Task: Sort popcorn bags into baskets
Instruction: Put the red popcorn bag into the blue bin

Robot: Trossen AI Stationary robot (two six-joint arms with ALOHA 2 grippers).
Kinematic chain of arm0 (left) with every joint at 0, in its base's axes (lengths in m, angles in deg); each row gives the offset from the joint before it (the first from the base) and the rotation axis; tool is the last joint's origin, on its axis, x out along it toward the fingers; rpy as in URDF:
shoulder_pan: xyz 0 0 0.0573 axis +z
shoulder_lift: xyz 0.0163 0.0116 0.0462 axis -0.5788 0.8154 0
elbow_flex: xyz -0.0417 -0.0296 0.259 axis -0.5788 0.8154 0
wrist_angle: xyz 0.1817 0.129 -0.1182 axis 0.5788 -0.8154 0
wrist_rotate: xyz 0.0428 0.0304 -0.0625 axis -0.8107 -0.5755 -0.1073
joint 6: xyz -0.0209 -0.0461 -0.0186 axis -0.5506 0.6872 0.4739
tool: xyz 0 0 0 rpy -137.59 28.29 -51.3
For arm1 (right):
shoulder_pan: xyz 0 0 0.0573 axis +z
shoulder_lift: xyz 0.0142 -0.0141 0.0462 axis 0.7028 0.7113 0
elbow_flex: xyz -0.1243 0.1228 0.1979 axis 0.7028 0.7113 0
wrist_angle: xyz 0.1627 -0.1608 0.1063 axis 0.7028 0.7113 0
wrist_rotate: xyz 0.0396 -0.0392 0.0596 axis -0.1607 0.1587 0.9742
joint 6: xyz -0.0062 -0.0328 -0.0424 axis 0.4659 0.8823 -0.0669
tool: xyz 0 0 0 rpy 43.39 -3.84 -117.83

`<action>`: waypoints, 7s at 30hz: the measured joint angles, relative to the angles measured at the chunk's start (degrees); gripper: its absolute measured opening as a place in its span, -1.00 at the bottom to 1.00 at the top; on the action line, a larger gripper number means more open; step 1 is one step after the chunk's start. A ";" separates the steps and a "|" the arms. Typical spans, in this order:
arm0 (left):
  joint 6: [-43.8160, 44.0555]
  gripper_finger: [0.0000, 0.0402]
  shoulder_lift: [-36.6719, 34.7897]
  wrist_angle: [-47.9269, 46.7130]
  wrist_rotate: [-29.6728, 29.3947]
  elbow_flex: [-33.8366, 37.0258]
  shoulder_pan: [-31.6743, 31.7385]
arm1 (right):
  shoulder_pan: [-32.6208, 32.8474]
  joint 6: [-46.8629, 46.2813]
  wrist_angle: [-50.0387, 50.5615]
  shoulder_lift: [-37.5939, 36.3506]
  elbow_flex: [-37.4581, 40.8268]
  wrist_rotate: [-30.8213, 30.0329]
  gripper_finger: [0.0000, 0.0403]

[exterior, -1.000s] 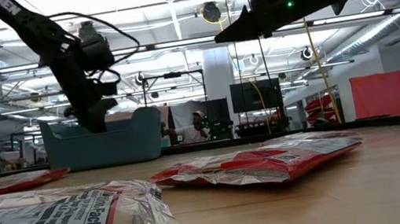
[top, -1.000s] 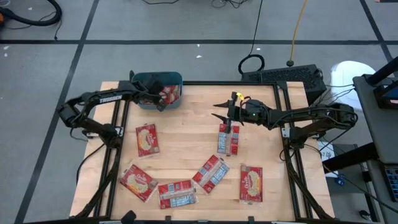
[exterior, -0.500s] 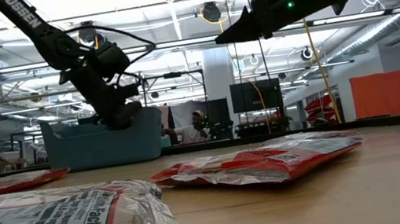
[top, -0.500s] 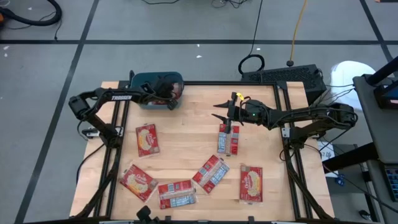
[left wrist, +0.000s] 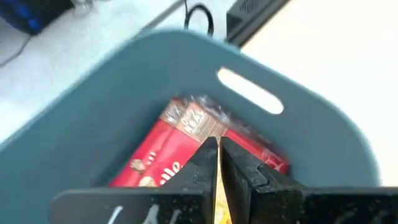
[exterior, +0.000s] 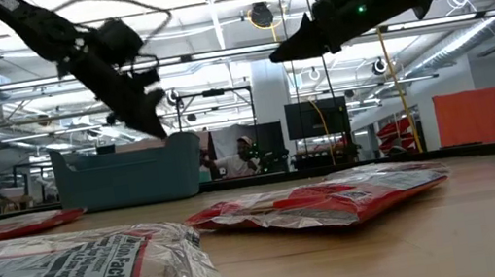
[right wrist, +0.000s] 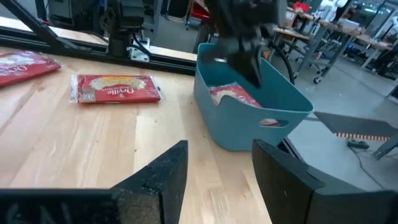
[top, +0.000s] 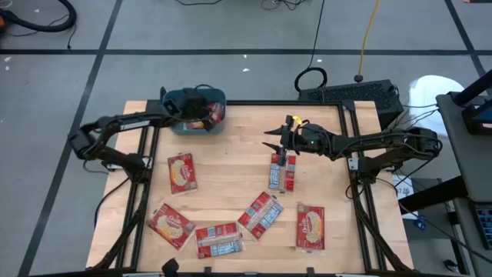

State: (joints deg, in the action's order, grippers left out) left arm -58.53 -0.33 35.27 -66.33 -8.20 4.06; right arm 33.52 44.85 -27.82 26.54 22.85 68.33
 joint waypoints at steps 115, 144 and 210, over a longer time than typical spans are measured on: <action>13.83 -0.89 8.60 21.24 -26.57 5.51 -69.02 | 39.14 -33.19 2.62 27.78 0.15 -45.75 -0.99; 2.28 0.17 16.96 31.83 -34.14 5.49 -67.94 | 37.45 -24.88 -24.32 27.61 0.00 -41.78 -1.00; 2.58 0.32 20.69 39.21 -39.38 5.51 -64.69 | 37.57 -23.60 -33.73 27.54 -0.02 -38.77 -1.00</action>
State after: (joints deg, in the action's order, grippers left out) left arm -55.95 20.36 74.48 -105.71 -2.69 -60.63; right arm 71.09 21.25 -61.55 54.08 22.83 29.57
